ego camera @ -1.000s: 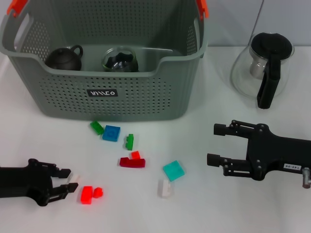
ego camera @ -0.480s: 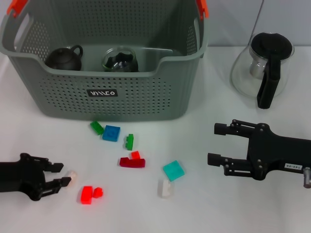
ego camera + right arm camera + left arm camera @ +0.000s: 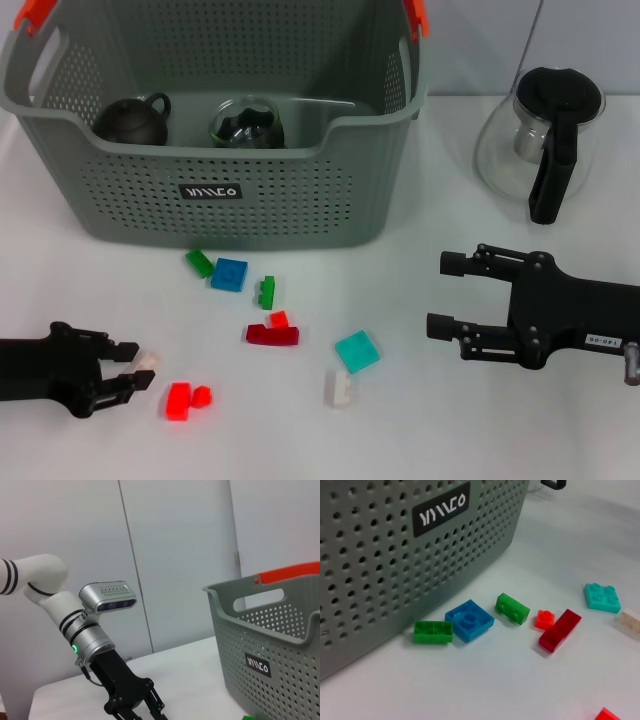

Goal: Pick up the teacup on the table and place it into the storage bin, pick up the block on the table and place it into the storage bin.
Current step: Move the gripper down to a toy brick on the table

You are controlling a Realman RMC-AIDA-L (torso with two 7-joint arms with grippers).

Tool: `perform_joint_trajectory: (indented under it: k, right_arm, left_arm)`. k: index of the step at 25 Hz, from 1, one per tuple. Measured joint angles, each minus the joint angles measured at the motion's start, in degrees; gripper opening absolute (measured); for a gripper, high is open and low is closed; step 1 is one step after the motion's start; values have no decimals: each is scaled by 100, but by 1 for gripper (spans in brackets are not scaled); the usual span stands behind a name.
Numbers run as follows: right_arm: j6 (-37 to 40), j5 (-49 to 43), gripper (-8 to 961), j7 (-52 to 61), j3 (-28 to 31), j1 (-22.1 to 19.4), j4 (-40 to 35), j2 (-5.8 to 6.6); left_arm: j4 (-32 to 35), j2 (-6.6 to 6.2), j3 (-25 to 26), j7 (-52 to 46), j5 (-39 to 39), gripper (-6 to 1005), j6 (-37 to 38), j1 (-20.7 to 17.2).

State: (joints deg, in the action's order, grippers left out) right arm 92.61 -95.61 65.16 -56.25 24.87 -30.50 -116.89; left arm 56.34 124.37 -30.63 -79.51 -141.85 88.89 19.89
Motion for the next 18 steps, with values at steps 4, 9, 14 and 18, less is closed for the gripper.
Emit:
perform_joint_trajectory:
  k: [4,9,14,18]
  right_arm:
    - [-8,-6,821,1,0,0,5,0]
    - [-16,-26,821,4,0,0,15,0]
    - [-16,-33,822,6,0,0,18,0]
    - [-13,-36,822,6,0,-1,18,0]
  left_arm:
    - [-13,0,-10,-51,-1,312,-26,17]
    - [-117,0,-23,-56,-1,308,-38,49]
    - [-208,-12,-22,-116,-23,304,-145,85]
    - [-237,-14,-22,-117,-46,300,-202,93]
